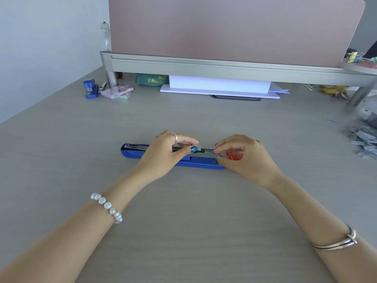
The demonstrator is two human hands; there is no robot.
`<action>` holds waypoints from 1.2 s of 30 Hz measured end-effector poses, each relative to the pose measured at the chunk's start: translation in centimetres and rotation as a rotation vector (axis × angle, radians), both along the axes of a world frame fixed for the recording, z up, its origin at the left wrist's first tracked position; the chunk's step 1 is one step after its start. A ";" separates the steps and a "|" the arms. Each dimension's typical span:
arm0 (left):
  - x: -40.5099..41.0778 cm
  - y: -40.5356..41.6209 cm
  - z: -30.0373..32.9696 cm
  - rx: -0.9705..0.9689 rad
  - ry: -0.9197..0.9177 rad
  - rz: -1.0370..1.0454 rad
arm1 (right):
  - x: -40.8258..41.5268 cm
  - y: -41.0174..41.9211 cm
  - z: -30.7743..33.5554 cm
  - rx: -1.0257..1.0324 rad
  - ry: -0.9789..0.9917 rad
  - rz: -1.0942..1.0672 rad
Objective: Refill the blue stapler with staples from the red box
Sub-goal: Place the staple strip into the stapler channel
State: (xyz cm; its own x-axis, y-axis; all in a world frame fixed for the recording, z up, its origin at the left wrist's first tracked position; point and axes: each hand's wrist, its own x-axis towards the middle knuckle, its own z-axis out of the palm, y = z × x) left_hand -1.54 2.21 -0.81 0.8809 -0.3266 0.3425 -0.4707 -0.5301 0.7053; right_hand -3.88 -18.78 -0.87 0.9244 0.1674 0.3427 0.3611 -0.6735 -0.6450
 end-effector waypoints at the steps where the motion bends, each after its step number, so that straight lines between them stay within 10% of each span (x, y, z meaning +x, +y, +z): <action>1: 0.0 -0.1 -0.1 0.010 -0.004 0.000 | -0.1 -0.2 0.0 0.039 0.016 -0.003; 36: 1.5 0.5 -2.0 0.267 -0.248 -0.081 | -0.3 -0.2 -0.1 -0.099 -0.035 -0.019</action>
State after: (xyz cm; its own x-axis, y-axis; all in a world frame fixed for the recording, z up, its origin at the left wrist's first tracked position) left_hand -0.02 2.72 -2.76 0.7498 -0.4986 0.4351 -0.6576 -0.6343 0.4064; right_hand -4.19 -19.02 -0.99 0.9156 0.1847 0.3571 0.3686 -0.7402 -0.5624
